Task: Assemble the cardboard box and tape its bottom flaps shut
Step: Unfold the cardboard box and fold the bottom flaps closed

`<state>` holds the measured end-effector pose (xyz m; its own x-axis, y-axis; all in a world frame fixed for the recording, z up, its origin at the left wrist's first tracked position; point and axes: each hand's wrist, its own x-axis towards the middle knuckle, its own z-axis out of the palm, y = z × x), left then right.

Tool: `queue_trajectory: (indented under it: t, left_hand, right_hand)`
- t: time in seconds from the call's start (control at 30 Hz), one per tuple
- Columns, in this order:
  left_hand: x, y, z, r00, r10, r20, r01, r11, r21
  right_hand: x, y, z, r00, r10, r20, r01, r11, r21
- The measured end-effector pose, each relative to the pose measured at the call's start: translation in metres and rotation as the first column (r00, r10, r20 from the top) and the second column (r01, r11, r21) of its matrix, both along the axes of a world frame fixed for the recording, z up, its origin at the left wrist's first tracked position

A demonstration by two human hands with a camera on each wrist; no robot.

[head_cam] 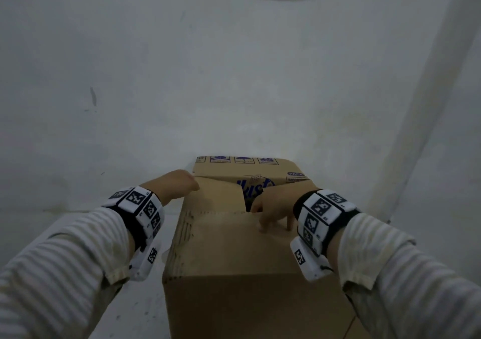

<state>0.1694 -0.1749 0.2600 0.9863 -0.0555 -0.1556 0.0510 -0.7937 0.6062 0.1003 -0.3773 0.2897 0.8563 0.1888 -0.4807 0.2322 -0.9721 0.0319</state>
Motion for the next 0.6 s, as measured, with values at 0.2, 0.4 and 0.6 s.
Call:
queue_trajectory:
  t: [0.2,0.4,0.6]
  left_hand:
    - [0.056,0.013,-0.022,0.998,-0.036,-0.049,0.036,0.999,-0.012]
    - [0.104,0.009,-0.05,0.999,0.038,-0.008,-0.038,0.952,-0.304]
    - [0.124,0.017,-0.063,0.989,0.14,-0.056,-0.133,0.636,-0.76]
  right_hand:
    - [0.031,0.007,-0.001,0.998,-0.016,-0.057,0.01,0.996,-0.088]
    - [0.052,0.007,-0.005,0.994,-0.081,-0.078,0.078,0.996,-0.05]
    - [0.06,-0.002,-0.007,0.983,-0.137,-0.125,0.139,0.99,0.009]
